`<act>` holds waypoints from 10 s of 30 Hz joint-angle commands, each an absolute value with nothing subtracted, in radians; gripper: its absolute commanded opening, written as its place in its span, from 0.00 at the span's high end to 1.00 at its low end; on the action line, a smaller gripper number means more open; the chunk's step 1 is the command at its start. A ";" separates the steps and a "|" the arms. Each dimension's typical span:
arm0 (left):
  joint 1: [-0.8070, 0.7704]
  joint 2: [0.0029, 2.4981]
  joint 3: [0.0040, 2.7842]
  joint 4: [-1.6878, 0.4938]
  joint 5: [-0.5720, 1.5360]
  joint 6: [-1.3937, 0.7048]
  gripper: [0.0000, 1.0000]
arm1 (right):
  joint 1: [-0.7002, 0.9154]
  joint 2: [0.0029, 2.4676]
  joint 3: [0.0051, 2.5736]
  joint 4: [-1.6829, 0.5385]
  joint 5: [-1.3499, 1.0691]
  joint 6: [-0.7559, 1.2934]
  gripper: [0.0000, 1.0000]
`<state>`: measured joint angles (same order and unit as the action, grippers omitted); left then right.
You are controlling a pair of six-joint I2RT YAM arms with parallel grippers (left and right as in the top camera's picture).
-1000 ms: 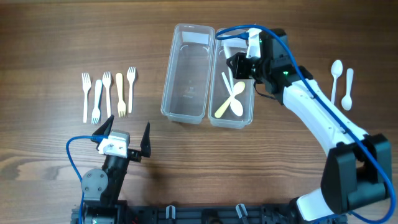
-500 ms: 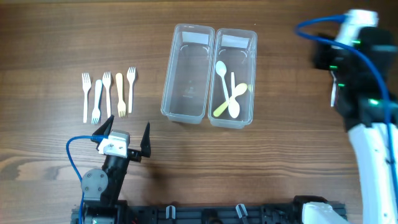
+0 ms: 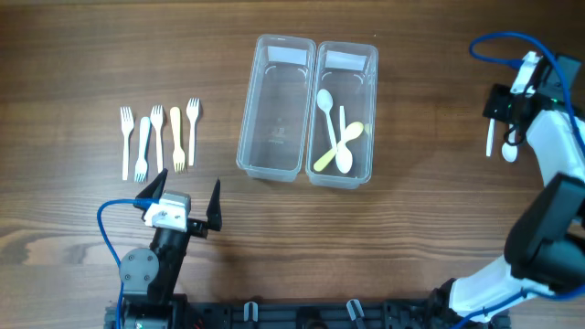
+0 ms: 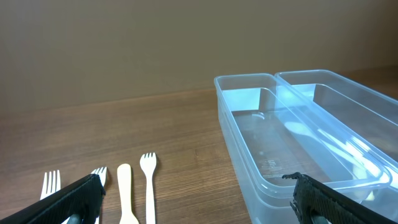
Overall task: Pack container
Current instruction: 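Drop white spoon into right container with right gripper, then grasp next white spoon with right gripper, then place white spoon into right container with right gripper, then grasp last white spoon with right gripper, then place last white spoon into right container, lift right arm away, then reach left gripper to the forks and grasp a white fork, then carry white fork into left container and release it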
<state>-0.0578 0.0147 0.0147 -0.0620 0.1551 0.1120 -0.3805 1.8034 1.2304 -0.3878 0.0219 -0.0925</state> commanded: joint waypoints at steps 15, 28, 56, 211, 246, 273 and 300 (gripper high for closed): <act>-0.054 0.009 0.006 -0.060 0.156 0.127 0.00 | -0.379 2.078 1.223 -0.348 -0.031 -0.104 0.96; -0.054 0.009 0.006 -0.059 0.156 0.127 0.00 | -0.341 1.666 1.232 -0.399 -0.446 0.013 0.96; -0.054 0.009 0.006 -0.059 0.156 0.127 0.00 | 0.229 1.573 1.303 -0.382 -0.333 0.105 0.00; -0.054 1.936 1.568 -0.882 0.132 0.001 0.66 | -0.233 1.351 1.401 -0.701 0.253 0.006 0.00; -0.027 1.977 1.473 -0.769 -0.028 -0.039 0.59 | -0.233 1.351 1.401 -0.701 0.253 0.006 0.00; 0.017 1.977 1.262 -0.562 0.026 -0.048 0.49 | -0.233 1.351 1.401 -0.701 0.253 0.006 0.00; -0.005 2.048 1.280 -0.556 0.067 -0.008 0.96 | -0.233 1.351 1.401 -0.701 0.253 0.006 0.00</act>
